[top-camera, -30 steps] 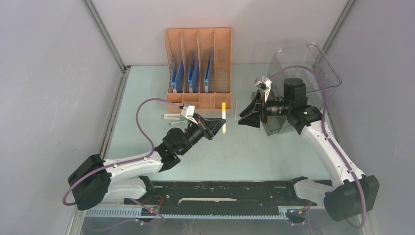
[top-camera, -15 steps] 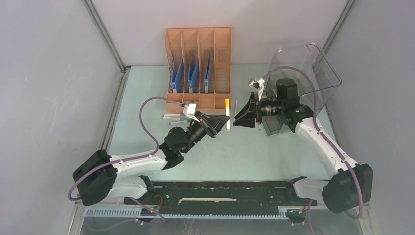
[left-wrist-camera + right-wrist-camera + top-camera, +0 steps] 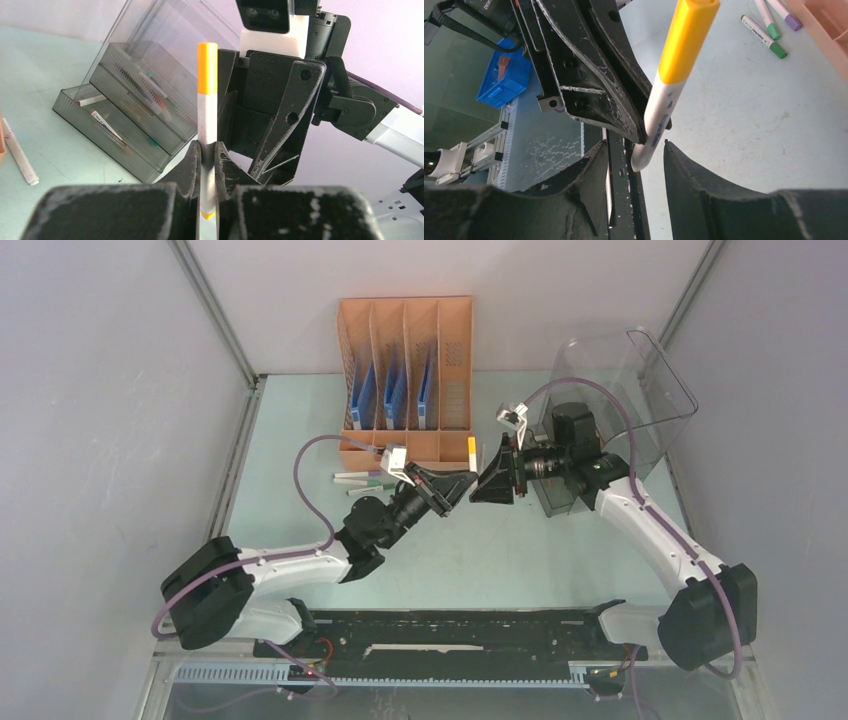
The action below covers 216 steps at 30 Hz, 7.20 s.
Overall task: Organize the desk
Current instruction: Place the stationery in the drawer, then pick up the stationery from the center of the board.
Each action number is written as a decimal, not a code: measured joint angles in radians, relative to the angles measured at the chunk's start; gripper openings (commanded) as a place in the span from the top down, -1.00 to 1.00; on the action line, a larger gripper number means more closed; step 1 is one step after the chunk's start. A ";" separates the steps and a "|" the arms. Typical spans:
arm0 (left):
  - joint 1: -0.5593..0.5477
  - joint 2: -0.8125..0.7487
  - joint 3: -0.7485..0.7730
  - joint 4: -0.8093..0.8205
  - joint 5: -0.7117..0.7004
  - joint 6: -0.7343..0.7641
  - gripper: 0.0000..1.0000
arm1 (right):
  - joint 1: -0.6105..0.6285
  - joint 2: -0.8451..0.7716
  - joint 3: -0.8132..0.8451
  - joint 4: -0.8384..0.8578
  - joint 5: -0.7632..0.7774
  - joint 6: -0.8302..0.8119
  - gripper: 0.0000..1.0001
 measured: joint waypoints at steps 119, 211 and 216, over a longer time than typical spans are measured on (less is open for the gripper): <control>0.075 -0.490 -0.336 -0.468 -0.403 0.520 -1.00 | -0.086 0.252 0.109 -0.208 0.839 -0.306 0.28; 0.075 -0.536 -0.384 -0.424 -0.402 0.520 -1.00 | 0.046 0.658 0.246 -0.397 1.132 -0.239 0.68; 0.075 -0.538 -0.384 -0.424 -0.403 0.520 -1.00 | 0.057 0.659 0.250 -0.404 1.147 -0.249 0.89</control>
